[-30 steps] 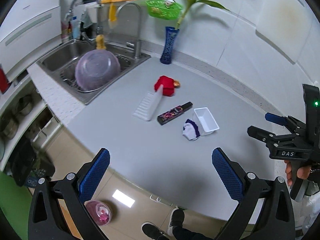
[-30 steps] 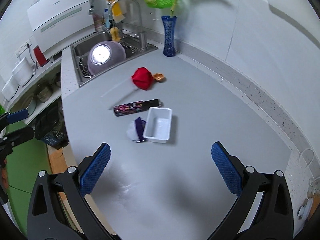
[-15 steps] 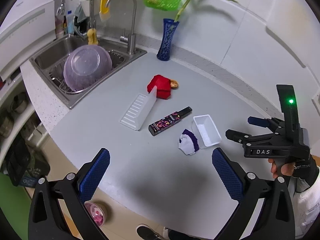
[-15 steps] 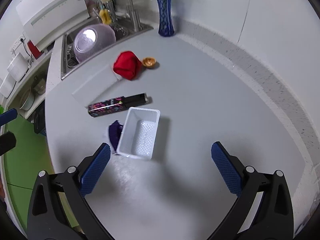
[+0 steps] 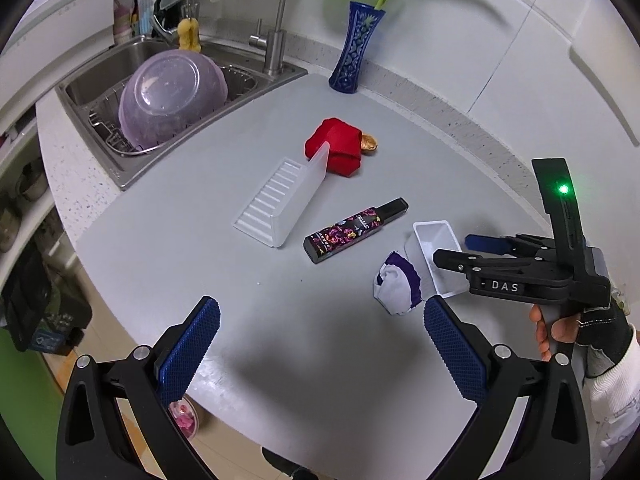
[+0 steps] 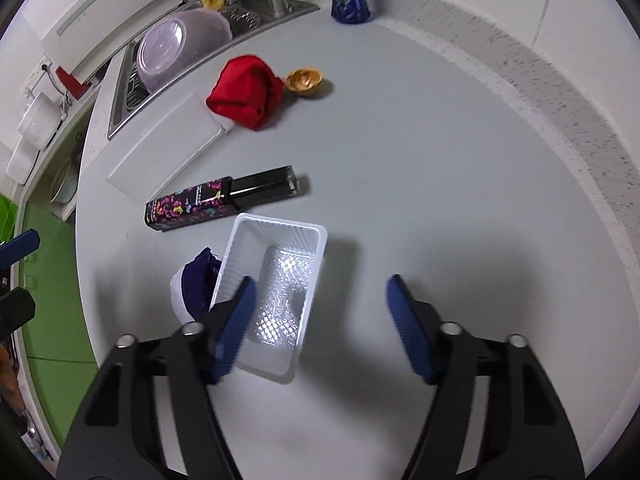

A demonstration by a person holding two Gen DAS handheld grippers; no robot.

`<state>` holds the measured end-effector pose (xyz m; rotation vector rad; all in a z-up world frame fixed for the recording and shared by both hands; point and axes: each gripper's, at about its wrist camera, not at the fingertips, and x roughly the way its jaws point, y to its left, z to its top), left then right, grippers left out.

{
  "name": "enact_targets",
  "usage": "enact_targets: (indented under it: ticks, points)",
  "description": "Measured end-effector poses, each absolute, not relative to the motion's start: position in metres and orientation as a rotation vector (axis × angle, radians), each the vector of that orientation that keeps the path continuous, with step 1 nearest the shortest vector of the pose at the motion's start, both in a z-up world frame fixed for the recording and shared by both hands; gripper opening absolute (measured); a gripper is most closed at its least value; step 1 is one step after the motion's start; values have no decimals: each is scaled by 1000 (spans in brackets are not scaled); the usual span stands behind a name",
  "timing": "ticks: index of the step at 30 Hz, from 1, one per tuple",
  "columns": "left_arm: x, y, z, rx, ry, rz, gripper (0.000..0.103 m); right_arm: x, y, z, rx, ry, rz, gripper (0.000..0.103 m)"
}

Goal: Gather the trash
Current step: 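Grasp the white plastic basket with the right tool while the left tool grasps the purple-white cloth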

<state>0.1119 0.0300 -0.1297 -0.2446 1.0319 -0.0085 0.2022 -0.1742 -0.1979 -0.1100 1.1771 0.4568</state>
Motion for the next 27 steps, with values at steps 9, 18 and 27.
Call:
enact_targets:
  ticks: [9, 18, 27]
  points:
    - [124, 17, -140, -244, 1057, -28, 98, 206, -174, -197, -106, 1168, 502, 3]
    - [139, -11, -153, -227, 1084, -76, 98, 203, -197, -171, -76, 1124, 485, 3]
    - [158, -41, -177, -202, 1131, -96, 98, 206, -233, -161, -45, 1098, 434, 3]
